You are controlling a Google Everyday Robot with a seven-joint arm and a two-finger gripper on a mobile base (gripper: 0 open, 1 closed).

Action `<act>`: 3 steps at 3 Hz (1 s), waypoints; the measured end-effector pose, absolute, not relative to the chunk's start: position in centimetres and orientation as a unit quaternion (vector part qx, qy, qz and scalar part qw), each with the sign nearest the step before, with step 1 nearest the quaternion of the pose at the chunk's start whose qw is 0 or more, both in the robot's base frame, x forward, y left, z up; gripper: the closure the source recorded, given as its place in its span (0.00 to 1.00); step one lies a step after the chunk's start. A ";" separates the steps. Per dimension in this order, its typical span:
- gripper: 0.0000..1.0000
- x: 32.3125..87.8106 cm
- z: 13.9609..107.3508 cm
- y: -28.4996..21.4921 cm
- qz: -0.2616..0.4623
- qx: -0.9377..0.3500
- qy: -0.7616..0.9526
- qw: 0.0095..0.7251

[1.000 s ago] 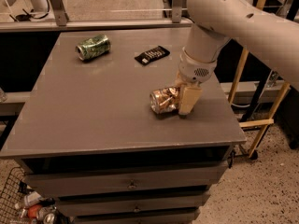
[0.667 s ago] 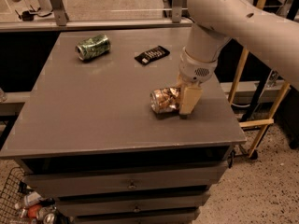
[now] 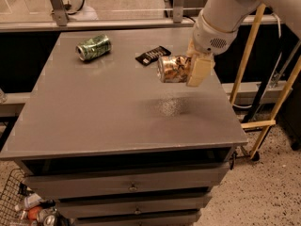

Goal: Move orange can near rxbar chocolate

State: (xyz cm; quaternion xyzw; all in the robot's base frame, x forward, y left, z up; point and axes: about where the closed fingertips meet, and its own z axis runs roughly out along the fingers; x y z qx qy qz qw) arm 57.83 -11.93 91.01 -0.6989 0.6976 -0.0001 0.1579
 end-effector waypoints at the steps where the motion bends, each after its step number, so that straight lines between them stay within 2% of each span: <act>1: 1.00 58.1 90.9 -11.8 0.001 -0.695 0.700 0.163; 2: 1.00 61.1 91.3 -12.9 -0.018 -0.663 0.729 0.170; 3: 1.00 67.6 89.8 -15.8 -0.062 -0.607 0.781 0.134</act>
Offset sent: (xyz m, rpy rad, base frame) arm 0.0916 -0.0364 0.0140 -0.0126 -0.0865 -0.2885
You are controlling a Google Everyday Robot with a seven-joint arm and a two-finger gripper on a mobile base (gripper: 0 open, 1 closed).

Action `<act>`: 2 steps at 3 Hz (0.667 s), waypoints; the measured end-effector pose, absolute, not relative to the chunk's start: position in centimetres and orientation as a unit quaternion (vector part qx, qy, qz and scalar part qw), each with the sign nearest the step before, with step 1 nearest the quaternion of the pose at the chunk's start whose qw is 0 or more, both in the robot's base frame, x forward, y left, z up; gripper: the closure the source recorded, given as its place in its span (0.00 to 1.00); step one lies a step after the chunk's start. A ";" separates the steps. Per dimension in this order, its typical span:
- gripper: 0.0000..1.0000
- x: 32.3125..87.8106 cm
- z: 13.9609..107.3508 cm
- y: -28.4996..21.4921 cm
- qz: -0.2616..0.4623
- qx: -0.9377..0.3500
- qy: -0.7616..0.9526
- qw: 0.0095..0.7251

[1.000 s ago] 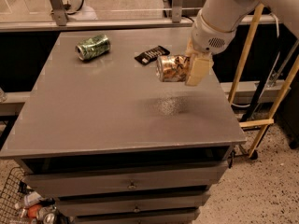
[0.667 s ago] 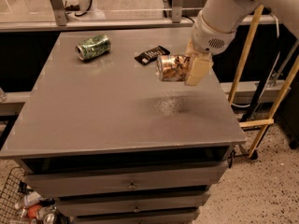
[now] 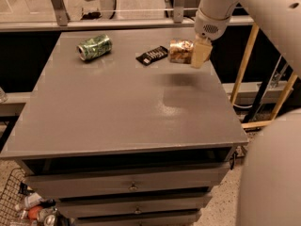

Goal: Move orange can near rxbar chocolate

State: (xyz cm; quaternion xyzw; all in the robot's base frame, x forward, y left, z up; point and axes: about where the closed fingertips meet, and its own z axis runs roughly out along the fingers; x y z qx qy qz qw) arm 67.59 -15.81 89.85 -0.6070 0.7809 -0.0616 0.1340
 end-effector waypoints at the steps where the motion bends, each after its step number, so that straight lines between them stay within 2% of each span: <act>1: 1.00 70.5 88.4 -17.2 -0.085 -0.576 0.806 0.108; 2: 1.00 72.2 87.0 -16.4 -0.096 -0.568 0.813 0.087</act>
Offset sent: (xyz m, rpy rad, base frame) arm 0.0628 0.0008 -0.0380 -0.1510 0.0751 -0.1518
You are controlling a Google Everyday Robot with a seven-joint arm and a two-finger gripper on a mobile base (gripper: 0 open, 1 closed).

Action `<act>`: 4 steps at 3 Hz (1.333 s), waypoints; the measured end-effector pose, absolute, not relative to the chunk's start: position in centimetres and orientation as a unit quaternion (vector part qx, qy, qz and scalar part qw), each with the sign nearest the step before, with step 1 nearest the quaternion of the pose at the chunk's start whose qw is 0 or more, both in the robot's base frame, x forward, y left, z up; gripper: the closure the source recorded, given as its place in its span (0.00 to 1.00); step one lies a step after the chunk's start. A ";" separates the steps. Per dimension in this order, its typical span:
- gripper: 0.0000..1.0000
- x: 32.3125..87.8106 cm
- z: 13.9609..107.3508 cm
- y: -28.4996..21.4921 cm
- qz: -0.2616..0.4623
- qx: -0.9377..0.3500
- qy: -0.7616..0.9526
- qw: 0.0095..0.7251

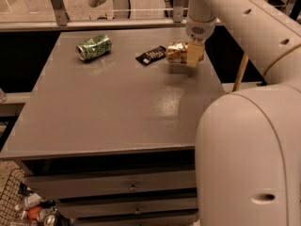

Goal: Move orange can near rxbar chocolate

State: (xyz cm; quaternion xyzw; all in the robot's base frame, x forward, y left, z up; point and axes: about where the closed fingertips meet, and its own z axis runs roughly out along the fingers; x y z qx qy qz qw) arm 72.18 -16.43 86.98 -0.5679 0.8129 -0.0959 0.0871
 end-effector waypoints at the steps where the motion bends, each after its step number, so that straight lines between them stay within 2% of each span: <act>1: 1.00 73.1 86.1 -15.2 -0.100 -0.572 0.811 0.076; 3: 1.00 74.7 84.7 -13.6 -0.101 -0.587 0.802 0.057; 4: 0.82 75.2 84.5 -13.5 -0.103 -0.586 0.801 0.064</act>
Offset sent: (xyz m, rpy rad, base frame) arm 0.0210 0.0312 -0.0106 -0.0634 0.0706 0.0363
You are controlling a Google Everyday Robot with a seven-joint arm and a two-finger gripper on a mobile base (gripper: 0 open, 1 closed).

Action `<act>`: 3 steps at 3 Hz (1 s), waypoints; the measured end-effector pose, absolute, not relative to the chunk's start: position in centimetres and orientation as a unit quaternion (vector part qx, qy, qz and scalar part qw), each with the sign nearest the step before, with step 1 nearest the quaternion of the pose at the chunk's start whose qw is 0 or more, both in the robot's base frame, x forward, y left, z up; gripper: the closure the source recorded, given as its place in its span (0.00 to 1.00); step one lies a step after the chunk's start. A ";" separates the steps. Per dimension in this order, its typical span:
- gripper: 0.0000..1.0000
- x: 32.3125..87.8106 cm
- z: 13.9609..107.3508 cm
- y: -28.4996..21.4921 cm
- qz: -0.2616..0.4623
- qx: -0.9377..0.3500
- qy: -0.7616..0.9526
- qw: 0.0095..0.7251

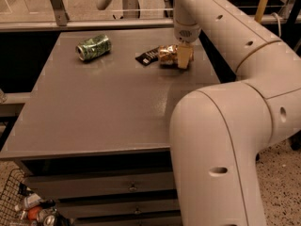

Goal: Move orange can near rxbar chocolate

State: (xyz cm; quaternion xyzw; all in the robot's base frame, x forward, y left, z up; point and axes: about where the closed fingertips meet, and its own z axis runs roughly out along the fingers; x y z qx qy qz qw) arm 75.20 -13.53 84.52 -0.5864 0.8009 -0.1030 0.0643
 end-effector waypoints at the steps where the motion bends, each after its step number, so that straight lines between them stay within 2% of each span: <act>1: 0.59 75.6 84.2 -13.4 -0.104 -0.587 0.800 0.069; 3: 0.12 76.2 83.6 -13.2 -0.106 -0.588 0.799 0.075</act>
Offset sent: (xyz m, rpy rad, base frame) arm 0.0033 0.0011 -0.0023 0.0026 -0.0081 0.0021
